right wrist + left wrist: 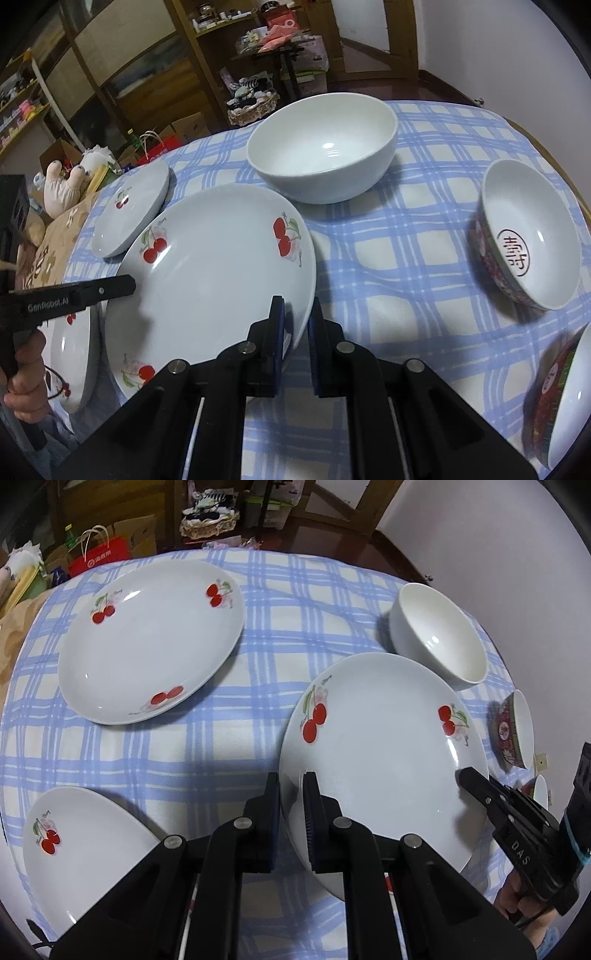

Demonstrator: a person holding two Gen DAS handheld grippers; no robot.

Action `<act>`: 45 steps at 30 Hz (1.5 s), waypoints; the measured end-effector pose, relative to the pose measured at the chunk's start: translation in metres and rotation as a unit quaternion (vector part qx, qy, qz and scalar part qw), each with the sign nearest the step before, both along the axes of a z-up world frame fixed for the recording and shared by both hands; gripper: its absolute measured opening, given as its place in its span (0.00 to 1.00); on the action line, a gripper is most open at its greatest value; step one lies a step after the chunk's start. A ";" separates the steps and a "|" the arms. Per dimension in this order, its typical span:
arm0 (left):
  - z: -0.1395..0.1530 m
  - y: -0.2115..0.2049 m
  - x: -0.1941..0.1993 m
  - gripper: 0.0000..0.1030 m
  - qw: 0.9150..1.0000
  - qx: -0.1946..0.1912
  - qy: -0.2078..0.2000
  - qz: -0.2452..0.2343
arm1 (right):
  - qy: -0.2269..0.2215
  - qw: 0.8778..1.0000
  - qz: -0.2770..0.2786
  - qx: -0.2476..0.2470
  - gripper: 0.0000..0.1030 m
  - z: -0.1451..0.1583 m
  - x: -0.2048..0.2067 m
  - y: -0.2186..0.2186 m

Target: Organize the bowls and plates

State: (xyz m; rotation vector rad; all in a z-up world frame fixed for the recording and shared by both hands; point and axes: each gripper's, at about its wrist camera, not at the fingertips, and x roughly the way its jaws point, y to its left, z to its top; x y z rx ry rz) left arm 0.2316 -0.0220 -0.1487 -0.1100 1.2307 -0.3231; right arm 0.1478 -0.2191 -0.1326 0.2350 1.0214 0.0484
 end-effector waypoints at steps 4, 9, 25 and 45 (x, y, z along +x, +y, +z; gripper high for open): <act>0.005 -0.002 -0.006 0.11 1.000 -0.014 0.001 -0.002 | -0.008 1.000 -0.003 -0.014 0.12 0.008 -0.007 -0.001; 0.011 -0.005 -0.014 0.11 0.999 -0.032 -0.002 -0.005 | -0.010 1.000 -0.005 -0.018 0.12 0.017 -0.021 -0.005; 0.034 -0.030 -0.057 0.11 0.998 -0.042 -0.018 -0.037 | -0.014 0.999 -0.038 -0.029 0.12 0.042 -0.070 -0.024; -0.001 -0.078 -0.083 0.11 0.994 0.014 0.028 -0.107 | 0.045 0.996 -0.075 -0.023 0.13 0.004 -0.107 -0.057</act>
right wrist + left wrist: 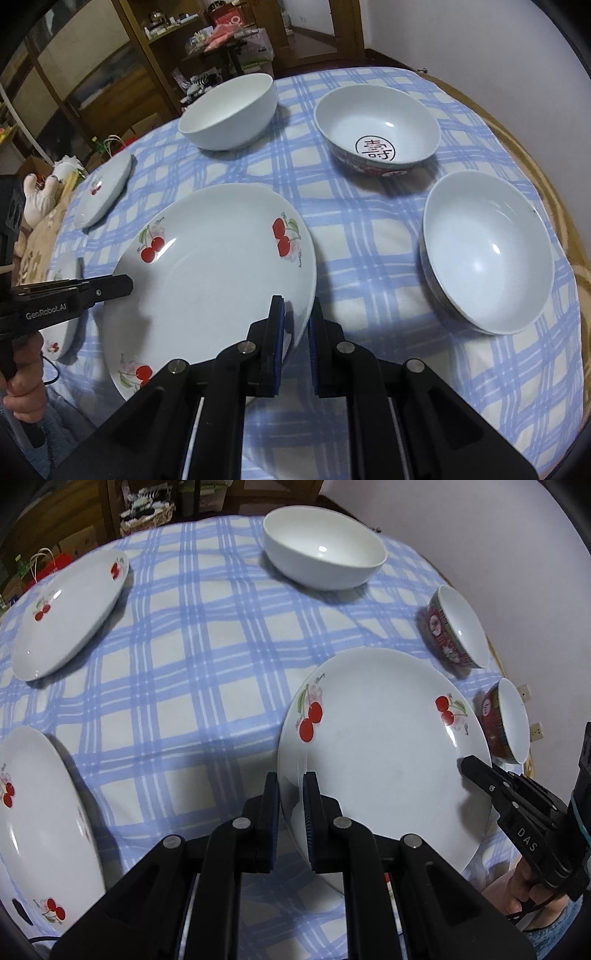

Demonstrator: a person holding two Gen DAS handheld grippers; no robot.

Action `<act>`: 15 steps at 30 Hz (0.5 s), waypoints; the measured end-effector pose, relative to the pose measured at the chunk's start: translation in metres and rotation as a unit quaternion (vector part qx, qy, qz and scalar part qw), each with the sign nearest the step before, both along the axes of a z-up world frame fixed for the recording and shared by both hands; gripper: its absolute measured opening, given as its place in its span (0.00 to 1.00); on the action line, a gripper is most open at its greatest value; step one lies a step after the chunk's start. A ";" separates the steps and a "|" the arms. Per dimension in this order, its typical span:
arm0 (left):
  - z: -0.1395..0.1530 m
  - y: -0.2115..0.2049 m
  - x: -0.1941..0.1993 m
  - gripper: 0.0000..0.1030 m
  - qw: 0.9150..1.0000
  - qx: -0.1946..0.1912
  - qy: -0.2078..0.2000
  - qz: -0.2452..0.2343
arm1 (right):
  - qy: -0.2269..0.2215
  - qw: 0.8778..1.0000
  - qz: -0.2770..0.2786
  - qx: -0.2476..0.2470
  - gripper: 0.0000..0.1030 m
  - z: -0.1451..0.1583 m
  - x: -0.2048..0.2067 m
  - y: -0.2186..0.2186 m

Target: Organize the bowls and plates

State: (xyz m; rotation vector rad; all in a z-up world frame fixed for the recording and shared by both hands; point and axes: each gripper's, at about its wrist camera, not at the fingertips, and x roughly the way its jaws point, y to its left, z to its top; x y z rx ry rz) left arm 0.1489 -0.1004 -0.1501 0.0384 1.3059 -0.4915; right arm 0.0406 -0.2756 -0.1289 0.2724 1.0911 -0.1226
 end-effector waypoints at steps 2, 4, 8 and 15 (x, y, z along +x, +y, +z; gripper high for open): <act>-0.002 -0.004 0.002 0.11 1.000 0.010 -0.008 -0.006 | 0.004 1.000 -0.001 -0.004 0.13 -0.003 0.002 0.000; -0.005 -0.007 0.003 0.11 1.000 0.011 -0.007 -0.007 | 0.008 1.000 -0.002 -0.012 0.14 -0.008 0.004 0.000; -0.009 -0.009 0.004 0.12 1.000 0.014 -0.002 -0.015 | 0.009 1.000 -0.004 -0.026 0.14 -0.009 0.007 -0.001; -0.014 -0.008 0.008 0.12 1.000 -0.003 0.015 -0.003 | 0.010 1.000 -0.006 -0.028 0.14 -0.010 0.009 0.000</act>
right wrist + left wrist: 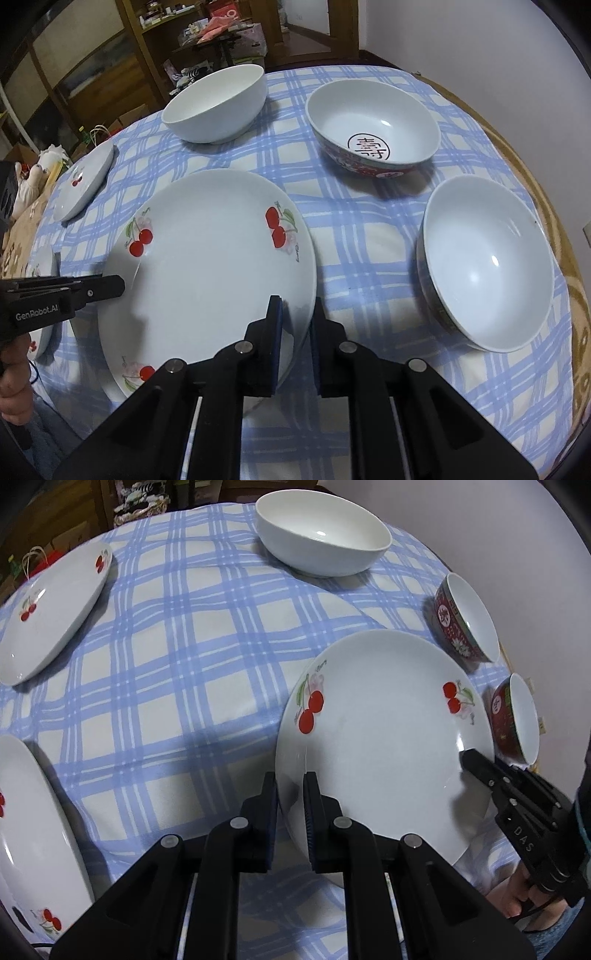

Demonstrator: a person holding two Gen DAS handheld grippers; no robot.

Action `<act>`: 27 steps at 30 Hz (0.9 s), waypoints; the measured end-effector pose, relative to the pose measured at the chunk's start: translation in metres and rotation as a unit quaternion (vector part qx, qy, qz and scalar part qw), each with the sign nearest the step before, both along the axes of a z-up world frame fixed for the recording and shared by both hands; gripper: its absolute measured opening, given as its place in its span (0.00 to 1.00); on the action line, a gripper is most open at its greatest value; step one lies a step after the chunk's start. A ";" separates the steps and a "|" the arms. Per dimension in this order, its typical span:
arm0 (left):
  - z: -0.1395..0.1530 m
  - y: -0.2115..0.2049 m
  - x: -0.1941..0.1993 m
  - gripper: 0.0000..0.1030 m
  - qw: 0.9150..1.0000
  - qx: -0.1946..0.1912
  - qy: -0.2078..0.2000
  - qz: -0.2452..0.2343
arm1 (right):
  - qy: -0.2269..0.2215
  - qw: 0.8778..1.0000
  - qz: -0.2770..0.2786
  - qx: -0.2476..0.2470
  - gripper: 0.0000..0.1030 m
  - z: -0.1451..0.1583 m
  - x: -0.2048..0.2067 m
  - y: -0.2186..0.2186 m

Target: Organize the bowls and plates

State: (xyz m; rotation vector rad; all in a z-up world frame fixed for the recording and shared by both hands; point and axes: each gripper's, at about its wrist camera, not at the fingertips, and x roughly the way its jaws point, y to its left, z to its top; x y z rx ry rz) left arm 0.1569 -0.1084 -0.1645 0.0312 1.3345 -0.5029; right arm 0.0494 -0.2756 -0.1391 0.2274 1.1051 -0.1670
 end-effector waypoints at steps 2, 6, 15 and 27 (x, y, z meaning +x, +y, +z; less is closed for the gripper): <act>0.000 0.000 0.000 0.12 1.000 0.004 -0.004 -0.003 | 0.000 1.000 -0.001 -0.001 0.14 -0.001 0.002 -0.001; -0.001 -0.001 -0.002 0.12 1.000 0.017 -0.014 -0.009 | -0.003 1.000 0.003 -0.010 0.14 0.000 0.002 0.000; -0.004 0.000 0.004 0.13 1.000 0.006 0.001 -0.002 | -0.002 1.000 -0.011 -0.007 0.14 0.000 0.003 0.000; -0.003 -0.003 0.001 0.13 1.000 0.017 -0.009 -0.008 | -0.004 0.999 -0.037 -0.007 0.15 -0.002 0.003 0.000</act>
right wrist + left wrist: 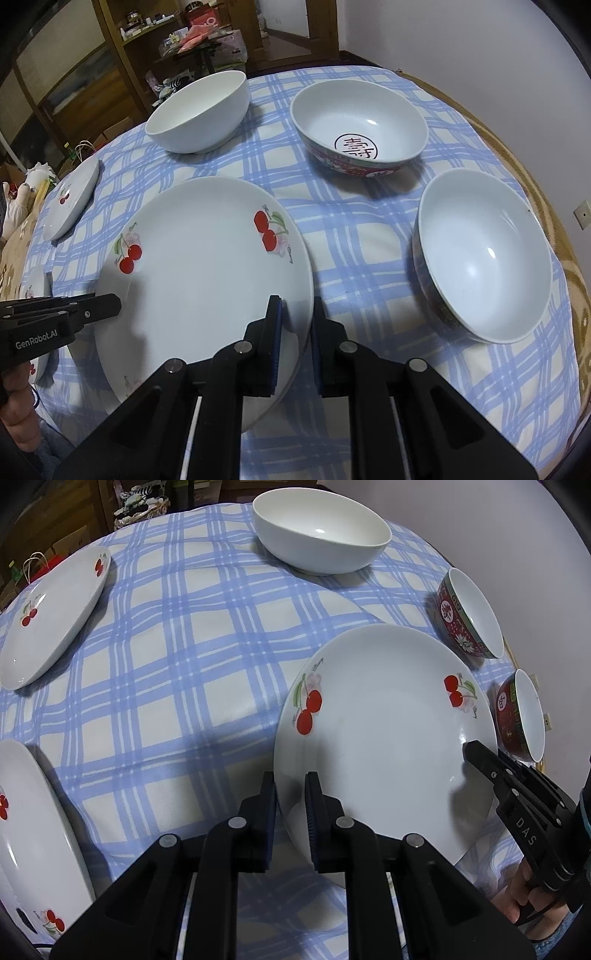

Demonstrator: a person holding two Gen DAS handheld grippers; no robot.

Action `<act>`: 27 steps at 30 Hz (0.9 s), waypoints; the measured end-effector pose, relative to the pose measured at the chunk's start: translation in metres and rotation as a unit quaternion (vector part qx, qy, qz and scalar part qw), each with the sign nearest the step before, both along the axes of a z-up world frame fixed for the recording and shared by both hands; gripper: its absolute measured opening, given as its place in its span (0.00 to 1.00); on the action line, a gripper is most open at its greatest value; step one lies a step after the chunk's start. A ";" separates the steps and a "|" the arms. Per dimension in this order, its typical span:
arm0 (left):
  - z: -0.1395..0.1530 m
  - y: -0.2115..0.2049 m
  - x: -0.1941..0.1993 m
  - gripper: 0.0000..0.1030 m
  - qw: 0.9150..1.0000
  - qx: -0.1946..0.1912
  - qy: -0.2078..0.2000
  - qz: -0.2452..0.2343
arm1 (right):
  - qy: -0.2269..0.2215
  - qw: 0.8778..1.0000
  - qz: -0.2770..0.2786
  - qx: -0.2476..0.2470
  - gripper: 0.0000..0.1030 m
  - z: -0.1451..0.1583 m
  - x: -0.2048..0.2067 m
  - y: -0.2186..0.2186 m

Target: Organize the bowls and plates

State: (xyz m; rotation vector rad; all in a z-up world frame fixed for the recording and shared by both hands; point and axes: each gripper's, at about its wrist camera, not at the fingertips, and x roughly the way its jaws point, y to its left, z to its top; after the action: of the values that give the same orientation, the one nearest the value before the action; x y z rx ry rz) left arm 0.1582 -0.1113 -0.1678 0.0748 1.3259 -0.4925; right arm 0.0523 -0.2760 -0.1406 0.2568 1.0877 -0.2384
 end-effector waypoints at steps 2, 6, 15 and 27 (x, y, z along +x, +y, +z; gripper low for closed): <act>0.000 0.000 0.000 0.13 1.000 0.001 0.000 0.000 | 0.000 1.000 0.000 -0.002 0.15 0.000 0.000 0.001; -0.001 0.000 -0.002 0.13 1.000 0.003 -0.001 -0.001 | -0.001 1.000 0.001 -0.006 0.15 0.000 0.000 0.002; 0.002 0.005 -0.006 0.17 1.000 0.009 0.000 0.001 | 0.004 1.000 0.001 -0.022 0.15 0.003 -0.001 0.005; 0.031 0.029 -0.020 0.74 0.996 0.064 -0.057 -0.006 | -0.026 0.999 -0.006 -0.045 0.71 0.037 -0.010 0.015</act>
State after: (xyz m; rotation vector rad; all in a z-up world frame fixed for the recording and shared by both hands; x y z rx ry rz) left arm 0.1382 -0.0828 -0.1367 0.2135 1.2454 -0.4063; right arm 0.0427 -0.2608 -0.1041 0.1871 1.0217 -0.2891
